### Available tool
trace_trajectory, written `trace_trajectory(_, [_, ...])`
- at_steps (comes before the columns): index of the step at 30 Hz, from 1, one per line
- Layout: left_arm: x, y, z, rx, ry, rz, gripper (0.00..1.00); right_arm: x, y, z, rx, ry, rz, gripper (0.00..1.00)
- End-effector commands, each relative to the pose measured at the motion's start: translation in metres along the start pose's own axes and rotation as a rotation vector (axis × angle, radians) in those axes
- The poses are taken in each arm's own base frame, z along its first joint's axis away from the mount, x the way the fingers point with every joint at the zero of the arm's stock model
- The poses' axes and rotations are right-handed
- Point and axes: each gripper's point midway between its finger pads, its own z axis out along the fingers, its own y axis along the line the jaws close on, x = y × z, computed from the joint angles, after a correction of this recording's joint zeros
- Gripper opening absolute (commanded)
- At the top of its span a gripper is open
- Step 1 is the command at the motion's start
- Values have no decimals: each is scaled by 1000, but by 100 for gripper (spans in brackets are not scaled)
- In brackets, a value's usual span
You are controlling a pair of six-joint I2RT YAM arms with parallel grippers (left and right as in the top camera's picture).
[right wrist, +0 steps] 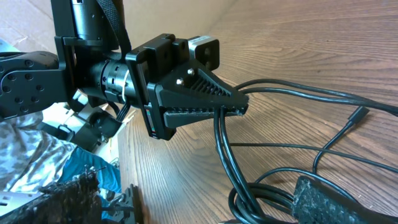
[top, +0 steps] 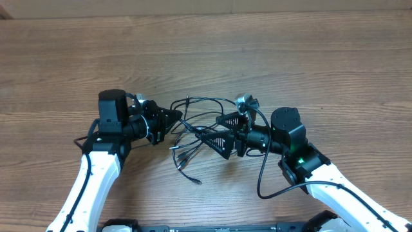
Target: Untangle cables
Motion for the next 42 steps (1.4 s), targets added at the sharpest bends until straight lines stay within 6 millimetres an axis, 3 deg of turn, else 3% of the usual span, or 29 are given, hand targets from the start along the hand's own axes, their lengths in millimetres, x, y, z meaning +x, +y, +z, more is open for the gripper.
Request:
trace_trajectory(1, [3,-4,-1,12,23,-4,4,-4,2,-1,7,-13,-19,100])
trace_trajectory(11, [6,-5,-1,16,41,-5,4,-4,1,-1,10,-14,-43,100])
trace_trajectory(17, [10,-6,-1,21,64,-62,4,-11,-12,-2,85,-54,-47,100])
trace_trajectory(22, [10,-6,-1,21,64,-66,4,-11,-12,-2,91,-46,-215,100])
trace_trajectory(29, [11,-9,-1,29,73,-147,5,5,-20,-2,113,34,-517,78])
trace_trajectory(36, [10,-9,-1,28,68,-176,4,28,-39,-6,176,148,-588,67])
trace_trajectory(42, [10,-9,-1,27,69,-186,4,34,-42,-7,177,171,-595,67])
